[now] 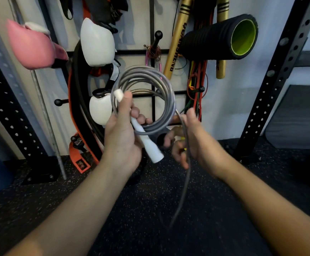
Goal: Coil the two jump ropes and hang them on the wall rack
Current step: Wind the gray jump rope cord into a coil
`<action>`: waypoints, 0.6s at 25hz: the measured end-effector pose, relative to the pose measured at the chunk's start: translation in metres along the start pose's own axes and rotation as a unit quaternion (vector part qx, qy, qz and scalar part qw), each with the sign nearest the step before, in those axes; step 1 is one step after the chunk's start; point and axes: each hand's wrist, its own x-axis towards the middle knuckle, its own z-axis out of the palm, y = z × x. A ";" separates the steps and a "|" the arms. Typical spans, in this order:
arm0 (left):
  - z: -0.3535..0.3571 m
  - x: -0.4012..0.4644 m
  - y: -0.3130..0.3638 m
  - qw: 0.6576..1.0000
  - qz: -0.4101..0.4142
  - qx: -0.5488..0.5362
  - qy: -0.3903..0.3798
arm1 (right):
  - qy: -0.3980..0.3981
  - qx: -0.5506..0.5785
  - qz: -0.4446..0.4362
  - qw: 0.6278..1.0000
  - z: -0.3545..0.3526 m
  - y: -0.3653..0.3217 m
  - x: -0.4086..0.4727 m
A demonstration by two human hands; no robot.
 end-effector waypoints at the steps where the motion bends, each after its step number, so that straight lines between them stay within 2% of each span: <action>1: 0.002 -0.004 -0.007 1.000 0.006 -0.012 0.025 | 0.001 0.020 -0.009 1.000 0.015 0.000 -0.002; 3: 0.002 -0.012 -0.021 0.999 0.022 0.016 0.047 | 0.057 0.087 -0.035 0.994 0.042 -0.001 -0.005; 5: 0.004 -0.018 -0.030 0.996 0.033 0.049 0.065 | 0.143 0.173 -0.049 0.973 0.057 -0.004 -0.009; 7: 0.008 -0.024 -0.036 0.996 0.037 0.048 0.067 | 0.195 0.220 -0.023 0.956 0.057 -0.008 -0.010; 11: 0.005 -0.033 -0.049 0.994 0.028 0.098 0.028 | 0.227 0.203 0.074 0.950 0.045 -0.007 -0.006; 13: 0.001 -0.024 -0.040 0.991 -0.014 0.134 -0.016 | 0.231 0.162 0.074 0.957 0.032 -0.007 -0.002; 15: -0.004 -0.006 -0.017 0.992 -0.043 0.100 -0.066 | 0.210 0.087 0.047 0.973 0.013 -0.013 0.002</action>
